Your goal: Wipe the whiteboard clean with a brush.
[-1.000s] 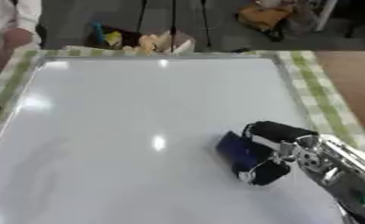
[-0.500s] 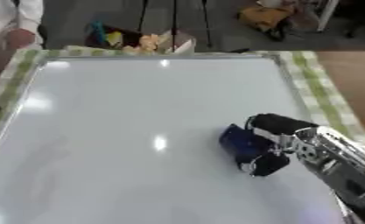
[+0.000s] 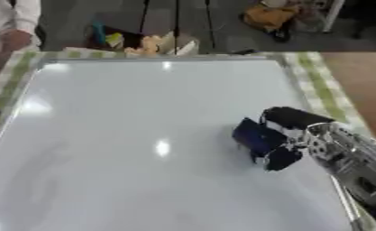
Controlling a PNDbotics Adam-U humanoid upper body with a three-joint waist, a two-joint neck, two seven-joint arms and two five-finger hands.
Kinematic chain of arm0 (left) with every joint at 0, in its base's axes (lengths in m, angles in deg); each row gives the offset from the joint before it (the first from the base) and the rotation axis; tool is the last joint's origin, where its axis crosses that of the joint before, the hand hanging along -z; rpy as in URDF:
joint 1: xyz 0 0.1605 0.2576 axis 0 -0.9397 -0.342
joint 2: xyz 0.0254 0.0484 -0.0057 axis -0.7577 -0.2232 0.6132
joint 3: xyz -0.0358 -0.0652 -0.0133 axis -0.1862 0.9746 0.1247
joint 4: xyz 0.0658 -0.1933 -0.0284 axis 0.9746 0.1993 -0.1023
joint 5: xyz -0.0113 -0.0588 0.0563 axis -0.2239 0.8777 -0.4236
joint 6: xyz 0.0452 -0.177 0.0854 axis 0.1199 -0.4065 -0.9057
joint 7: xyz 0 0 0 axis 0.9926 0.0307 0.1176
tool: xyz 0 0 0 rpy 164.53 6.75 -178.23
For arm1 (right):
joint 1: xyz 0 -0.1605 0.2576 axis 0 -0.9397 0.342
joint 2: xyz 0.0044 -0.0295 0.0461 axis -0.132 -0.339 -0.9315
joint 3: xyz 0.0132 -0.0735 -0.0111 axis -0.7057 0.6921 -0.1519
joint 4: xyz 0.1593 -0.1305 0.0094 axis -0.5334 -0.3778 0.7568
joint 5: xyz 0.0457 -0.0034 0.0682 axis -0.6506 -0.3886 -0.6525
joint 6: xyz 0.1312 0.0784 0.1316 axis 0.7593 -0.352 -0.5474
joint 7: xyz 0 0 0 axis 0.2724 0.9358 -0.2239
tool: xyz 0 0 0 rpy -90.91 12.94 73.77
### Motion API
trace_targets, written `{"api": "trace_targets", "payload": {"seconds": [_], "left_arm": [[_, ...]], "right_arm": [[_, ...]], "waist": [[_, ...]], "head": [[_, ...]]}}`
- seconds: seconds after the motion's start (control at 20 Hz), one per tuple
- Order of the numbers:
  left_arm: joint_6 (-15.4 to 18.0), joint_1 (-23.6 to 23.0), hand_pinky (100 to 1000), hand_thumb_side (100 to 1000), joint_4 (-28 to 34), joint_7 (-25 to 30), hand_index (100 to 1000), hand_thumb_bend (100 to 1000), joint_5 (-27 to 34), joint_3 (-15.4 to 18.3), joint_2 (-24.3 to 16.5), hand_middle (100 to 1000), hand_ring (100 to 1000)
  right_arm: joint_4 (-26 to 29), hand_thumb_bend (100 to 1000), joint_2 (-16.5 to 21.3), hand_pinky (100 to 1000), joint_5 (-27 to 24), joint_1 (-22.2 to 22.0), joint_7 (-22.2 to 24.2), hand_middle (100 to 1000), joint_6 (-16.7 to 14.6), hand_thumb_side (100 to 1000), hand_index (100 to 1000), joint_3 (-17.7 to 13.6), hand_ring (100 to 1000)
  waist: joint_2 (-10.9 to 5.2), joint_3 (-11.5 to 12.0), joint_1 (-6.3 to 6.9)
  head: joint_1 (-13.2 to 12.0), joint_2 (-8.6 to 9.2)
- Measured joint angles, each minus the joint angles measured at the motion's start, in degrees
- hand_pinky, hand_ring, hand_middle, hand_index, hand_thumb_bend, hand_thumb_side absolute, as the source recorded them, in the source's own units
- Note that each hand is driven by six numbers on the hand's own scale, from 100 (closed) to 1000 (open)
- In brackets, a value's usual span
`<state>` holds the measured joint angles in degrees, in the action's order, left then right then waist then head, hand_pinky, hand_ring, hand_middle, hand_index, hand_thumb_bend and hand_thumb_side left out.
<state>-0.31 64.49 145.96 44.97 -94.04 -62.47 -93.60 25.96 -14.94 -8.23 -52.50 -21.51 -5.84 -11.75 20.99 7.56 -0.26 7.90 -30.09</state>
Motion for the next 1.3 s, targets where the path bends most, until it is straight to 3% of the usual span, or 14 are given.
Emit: {"api": "trace_targets", "payload": {"seconds": [0.45, 0.5, 0.6, 1.3], "left_arm": [[0.00, 0.00, 426, 970, 0.00, 0.00, 691, 100, 0.00, 0.00, 0.00, 740, 789], [0.00, 0.00, 426, 970, 0.00, 0.00, 691, 100, 0.00, 0.00, 0.00, 740, 789], [0.00, 0.00, 426, 970, 0.00, 0.00, 691, 100, 0.00, 0.00, 0.00, 741, 789], [0.01, 0.00, 424, 970, 0.00, 0.01, 690, 100, 0.00, -0.01, 0.00, 742, 790]], "right_arm": [[-1.10, 100, 0.00, 394, 1.10, 0.37, 0.21, 265, 0.54, 175, 160, -0.78, 461], [-1.10, 100, 0.00, 396, 1.09, 0.35, 0.33, 263, 0.40, 113, 159, -0.70, 463], [-1.08, 100, 0.00, 399, 1.06, 0.30, 0.86, 269, -0.22, 175, 155, -0.25, 466], [0.06, 100, 0.01, 401, 0.05, 0.85, 5.82, 272, -4.08, 184, 158, 2.06, 468]], "waist": [[0.00, -0.13, 0.09], [0.00, -0.13, 0.10], [0.03, -0.12, 0.11], [0.11, 0.02, 0.00]], "head": [[0.06, 0.00], [0.07, 0.00], [0.08, 0.00], [0.26, 0.00]]}}
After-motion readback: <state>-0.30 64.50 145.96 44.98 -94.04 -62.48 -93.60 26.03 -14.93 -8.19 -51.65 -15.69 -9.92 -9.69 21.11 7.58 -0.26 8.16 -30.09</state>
